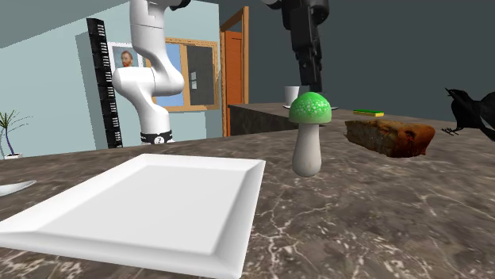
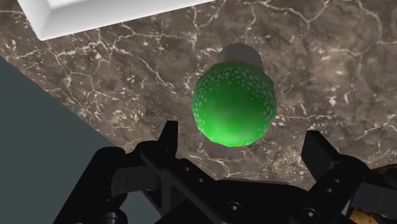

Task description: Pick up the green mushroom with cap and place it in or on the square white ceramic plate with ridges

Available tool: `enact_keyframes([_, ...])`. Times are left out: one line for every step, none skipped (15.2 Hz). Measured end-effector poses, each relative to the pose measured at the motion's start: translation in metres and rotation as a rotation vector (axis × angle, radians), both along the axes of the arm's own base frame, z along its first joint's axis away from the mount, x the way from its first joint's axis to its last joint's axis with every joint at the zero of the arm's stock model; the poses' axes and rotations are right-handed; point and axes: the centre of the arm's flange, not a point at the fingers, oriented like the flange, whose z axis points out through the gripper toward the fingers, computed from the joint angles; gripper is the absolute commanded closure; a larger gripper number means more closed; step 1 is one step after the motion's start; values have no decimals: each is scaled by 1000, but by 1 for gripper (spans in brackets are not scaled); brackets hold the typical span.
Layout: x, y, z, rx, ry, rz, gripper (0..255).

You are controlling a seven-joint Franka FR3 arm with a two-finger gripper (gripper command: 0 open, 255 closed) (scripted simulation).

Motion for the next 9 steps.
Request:
enact_keyframes([7, 3, -2, 1, -7, 7, 0])
enact_keyframes([10, 3, -5, 1, -10, 10, 0])
enact_keyframes([13, 3, -11, 2, -12, 12, 0])
enact_keyframes([15, 4, -15, 2, -12, 12, 0])
enact_keyframes([16, 4, -20, 2, -13, 13, 0])
enact_keyframes([17, 5, -26, 2, -13, 13, 0])
enact_keyframes([18, 5, -31, 2, -13, 13, 0])
enact_keyframes([20, 6, -35, 2, -13, 13, 0])
enact_keyframes([20, 5, -37, 2, -13, 13, 0])
